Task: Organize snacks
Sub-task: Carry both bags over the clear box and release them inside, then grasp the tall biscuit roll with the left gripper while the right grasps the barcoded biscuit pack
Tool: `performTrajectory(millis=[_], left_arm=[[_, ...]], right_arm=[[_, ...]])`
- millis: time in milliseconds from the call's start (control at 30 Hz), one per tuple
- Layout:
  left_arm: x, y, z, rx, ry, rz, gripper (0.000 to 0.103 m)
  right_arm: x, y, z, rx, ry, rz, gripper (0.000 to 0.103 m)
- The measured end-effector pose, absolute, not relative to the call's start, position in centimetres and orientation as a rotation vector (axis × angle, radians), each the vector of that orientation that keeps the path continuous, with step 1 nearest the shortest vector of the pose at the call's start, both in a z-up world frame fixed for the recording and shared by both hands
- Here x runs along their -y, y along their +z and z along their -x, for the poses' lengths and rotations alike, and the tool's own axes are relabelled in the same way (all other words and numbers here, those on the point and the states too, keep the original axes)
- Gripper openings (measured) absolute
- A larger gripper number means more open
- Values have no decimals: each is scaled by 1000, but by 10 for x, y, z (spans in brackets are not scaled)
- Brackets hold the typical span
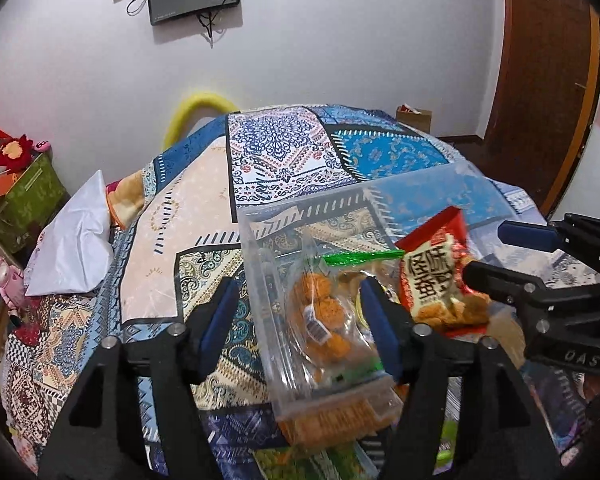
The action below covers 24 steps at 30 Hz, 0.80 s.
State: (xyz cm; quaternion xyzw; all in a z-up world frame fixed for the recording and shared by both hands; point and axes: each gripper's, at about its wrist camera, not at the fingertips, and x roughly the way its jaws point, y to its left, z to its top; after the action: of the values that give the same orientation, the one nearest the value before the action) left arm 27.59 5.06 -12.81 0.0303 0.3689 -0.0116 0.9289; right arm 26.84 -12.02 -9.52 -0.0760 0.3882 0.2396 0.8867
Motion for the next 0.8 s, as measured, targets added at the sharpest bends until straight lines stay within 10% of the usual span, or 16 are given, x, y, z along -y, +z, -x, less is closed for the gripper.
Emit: performTrajectory(millis=[800], left_arm=[[-50, -115, -140, -829, -19, 53, 72]], right_arm=[[179, -65, -155, -752, 461, 98, 67]])
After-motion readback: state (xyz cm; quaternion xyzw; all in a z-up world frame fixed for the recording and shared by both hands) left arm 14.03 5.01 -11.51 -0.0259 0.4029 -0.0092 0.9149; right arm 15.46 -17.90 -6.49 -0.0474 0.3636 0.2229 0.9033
